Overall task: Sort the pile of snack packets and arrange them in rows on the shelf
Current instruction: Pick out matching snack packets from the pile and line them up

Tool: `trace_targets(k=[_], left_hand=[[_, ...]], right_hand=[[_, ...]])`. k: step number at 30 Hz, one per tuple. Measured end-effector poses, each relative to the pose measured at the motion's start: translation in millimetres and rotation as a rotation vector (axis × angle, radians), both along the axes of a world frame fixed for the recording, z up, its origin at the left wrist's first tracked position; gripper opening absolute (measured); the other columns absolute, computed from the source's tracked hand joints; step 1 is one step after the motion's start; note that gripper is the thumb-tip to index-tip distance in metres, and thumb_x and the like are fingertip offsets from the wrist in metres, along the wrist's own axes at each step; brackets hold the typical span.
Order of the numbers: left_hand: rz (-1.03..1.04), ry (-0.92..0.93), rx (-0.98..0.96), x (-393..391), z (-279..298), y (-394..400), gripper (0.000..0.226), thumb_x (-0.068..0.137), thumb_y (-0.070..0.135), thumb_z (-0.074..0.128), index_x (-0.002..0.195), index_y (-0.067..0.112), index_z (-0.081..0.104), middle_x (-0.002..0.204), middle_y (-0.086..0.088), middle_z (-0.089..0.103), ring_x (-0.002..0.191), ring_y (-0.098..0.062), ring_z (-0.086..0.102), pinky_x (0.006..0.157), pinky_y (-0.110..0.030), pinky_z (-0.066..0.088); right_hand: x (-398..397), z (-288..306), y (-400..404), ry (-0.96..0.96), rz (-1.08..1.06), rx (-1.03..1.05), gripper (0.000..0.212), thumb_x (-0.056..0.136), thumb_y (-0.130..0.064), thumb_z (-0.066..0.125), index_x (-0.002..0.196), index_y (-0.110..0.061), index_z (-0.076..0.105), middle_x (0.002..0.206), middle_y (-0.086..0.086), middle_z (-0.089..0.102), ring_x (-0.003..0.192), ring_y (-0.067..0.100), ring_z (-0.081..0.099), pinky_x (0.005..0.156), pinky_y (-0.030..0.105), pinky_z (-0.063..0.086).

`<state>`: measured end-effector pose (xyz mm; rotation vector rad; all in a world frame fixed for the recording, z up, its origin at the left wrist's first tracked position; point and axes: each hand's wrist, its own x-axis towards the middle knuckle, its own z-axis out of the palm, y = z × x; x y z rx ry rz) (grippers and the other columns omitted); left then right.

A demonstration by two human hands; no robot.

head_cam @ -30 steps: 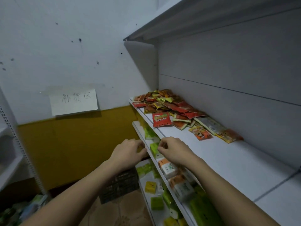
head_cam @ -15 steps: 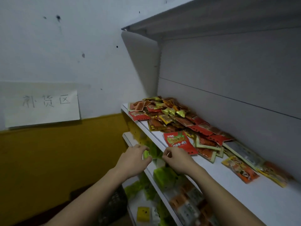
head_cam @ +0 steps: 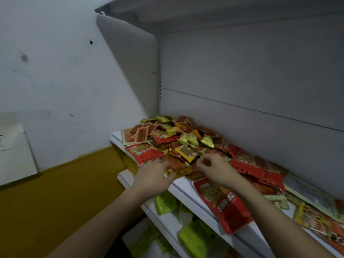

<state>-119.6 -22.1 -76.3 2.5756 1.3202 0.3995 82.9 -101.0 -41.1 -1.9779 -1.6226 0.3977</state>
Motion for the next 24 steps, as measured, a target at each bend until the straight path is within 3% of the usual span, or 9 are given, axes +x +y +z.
trace_targets(k=[2,9,12,16,18,21,24], left_hand=[[-0.034,0.010,0.022,11,4,29,0.044,0.097,0.058,0.044,0.133,0.034,0.056,0.130,0.004,0.055,0.124,-0.021,0.049,0.097,-0.041,0.045],[-0.065,-0.014,0.164,25,54,152,0.043,0.096,0.056,0.049,0.129,0.031,0.062,0.131,0.004,0.062,0.119,-0.020,0.057,0.092,-0.036,0.048],[-0.061,-0.095,0.165,32,65,190,0.039,0.098,0.050,0.051,0.129,0.029,0.063,0.130,0.006,0.062,0.118,-0.017,0.056,0.079,-0.030,0.041],[-0.133,-0.106,0.114,53,53,230,0.041,0.098,0.054,0.048,0.129,0.031,0.061,0.128,0.006,0.060,0.120,-0.018,0.054,0.093,-0.039,0.050],[-0.174,-0.140,0.108,68,49,248,0.039,0.100,0.052,0.047,0.130,0.030,0.061,0.129,0.005,0.060,0.121,-0.018,0.053,0.095,-0.038,0.048],[-0.254,-0.181,0.096,92,50,271,0.036,0.102,0.046,0.046,0.131,0.029,0.060,0.131,0.006,0.058,0.123,-0.017,0.050,0.093,-0.033,0.043],[-0.343,-0.192,0.087,114,53,293,0.032,0.101,0.042,0.048,0.124,0.026,0.064,0.119,0.003,0.062,0.116,-0.020,0.055,0.090,-0.035,0.047]], right_hand=[[16,9,28,0.002,-0.045,0.038,0.017,0.097,-0.027,0.057,0.084,-0.021,0.067,0.081,-0.007,0.066,0.070,0.011,0.061,0.061,0.031,0.046],[57,31,150,0.036,-0.195,0.174,0.025,0.097,-0.024,0.054,0.075,-0.018,0.062,0.074,0.005,0.067,0.073,0.026,0.065,0.066,0.038,0.051],[79,33,189,-0.030,-0.304,0.178,0.014,0.095,-0.023,0.058,0.090,-0.014,0.067,0.097,0.007,0.069,0.095,0.028,0.064,0.078,0.036,0.049],[112,29,227,-0.102,-0.477,0.076,0.009,0.091,-0.020,0.060,0.098,-0.016,0.065,0.112,0.008,0.067,0.104,0.031,0.060,0.078,0.031,0.043],[121,23,243,-0.153,-0.493,0.051,0.016,0.091,-0.022,0.061,0.104,-0.015,0.065,0.117,0.009,0.065,0.109,0.031,0.059,0.081,0.031,0.043],[126,8,260,-0.206,-0.524,-0.054,0.039,0.095,-0.042,0.057,0.115,-0.010,0.064,0.123,0.014,0.063,0.112,0.034,0.058,0.089,0.037,0.049],[132,1,264,-0.222,-0.567,-0.186,0.050,0.093,-0.049,0.059,0.120,-0.007,0.062,0.127,0.015,0.062,0.115,0.035,0.058,0.092,0.038,0.050]])
